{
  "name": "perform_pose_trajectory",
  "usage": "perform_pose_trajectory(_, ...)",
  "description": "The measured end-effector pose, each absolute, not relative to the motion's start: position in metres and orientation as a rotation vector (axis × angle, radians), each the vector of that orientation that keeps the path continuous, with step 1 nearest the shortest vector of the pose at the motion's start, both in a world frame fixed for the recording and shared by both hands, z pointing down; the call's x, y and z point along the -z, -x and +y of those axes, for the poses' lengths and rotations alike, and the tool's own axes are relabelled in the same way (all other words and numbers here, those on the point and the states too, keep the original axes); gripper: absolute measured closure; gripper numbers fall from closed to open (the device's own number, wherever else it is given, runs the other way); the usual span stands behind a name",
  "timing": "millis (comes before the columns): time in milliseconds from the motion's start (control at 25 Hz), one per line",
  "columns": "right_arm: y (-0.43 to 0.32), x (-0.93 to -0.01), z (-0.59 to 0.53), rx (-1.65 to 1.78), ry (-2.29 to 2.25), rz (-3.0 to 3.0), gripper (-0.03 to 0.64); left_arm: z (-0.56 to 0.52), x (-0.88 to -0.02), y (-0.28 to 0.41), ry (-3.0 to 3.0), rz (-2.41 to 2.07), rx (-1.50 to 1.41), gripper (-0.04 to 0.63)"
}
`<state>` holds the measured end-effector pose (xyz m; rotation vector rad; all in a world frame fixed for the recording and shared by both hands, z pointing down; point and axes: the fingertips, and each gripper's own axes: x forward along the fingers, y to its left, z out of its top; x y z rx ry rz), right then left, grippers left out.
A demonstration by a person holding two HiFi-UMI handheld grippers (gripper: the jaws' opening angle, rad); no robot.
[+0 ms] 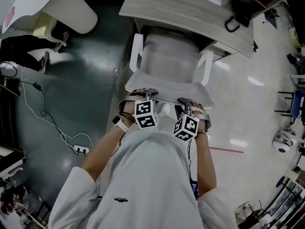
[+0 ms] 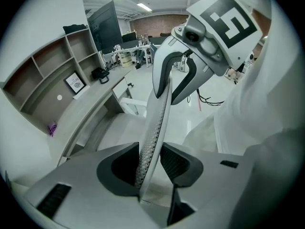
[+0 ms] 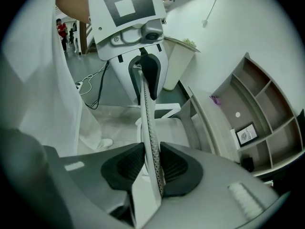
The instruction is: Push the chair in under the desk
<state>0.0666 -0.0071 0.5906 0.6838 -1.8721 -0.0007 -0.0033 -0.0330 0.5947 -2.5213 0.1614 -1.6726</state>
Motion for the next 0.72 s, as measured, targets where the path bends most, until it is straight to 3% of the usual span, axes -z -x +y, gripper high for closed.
perform_pose_trajectory(720,-0.063,-0.588,-0.061,0.020,-0.721,-1.908,0.503,-0.089,-0.594,0.008,2.517,0.156,1.700,0.453)
